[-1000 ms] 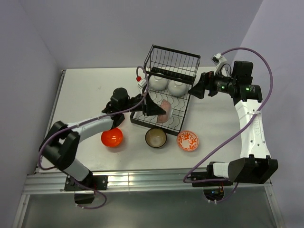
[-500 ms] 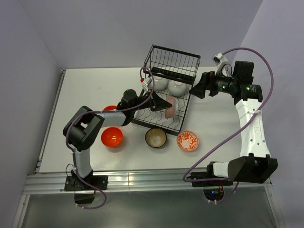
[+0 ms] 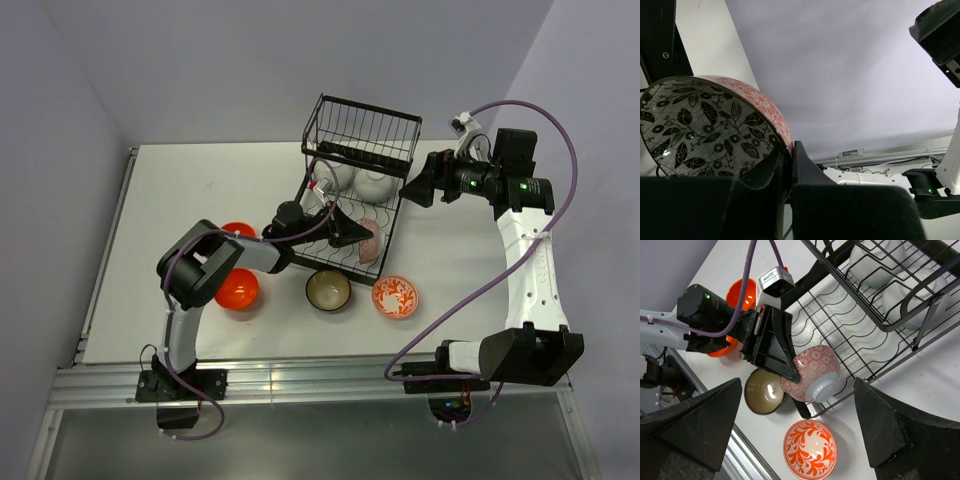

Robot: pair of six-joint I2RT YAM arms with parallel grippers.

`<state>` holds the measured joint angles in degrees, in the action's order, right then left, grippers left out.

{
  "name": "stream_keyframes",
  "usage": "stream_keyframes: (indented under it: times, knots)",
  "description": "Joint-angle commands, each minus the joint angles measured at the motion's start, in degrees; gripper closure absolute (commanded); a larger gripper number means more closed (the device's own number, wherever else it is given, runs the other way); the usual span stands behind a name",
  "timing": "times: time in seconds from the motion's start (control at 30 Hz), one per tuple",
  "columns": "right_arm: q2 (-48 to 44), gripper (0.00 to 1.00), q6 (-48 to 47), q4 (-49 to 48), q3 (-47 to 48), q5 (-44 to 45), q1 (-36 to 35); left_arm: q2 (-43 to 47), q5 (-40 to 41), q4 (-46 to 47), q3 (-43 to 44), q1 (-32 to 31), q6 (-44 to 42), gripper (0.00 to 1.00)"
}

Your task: Load the bowls into the dish rack

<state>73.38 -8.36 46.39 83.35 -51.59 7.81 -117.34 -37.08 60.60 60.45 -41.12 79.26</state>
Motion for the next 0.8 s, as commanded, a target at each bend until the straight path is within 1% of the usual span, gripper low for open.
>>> stream_keyframes:
  times: [0.0, 0.33, 0.63, 0.77]
  knots:
    - [-0.52, 0.0, -0.08, -0.16, 0.94, -1.49, 0.54, -0.52, 1.66, 9.36, 2.48, -0.8, 2.91, 1.0]
    - [-0.35, 0.0, 0.45, -0.07, 1.55, -1.23, 0.89, -3.25, 4.29, 12.26, 1.17, -1.24, 8.36, 1.0]
    - [-0.43, 0.0, 0.36, 0.19, 2.08, -0.79, 0.89, -5.88, 5.97, 12.35, 1.52, -1.59, 10.47, 0.99]
    - [-0.09, 0.0, 0.45, 0.37, 2.6, -1.14, 0.89, -6.06, 6.84, 12.0, 0.38, -1.68, 10.47, 0.98]
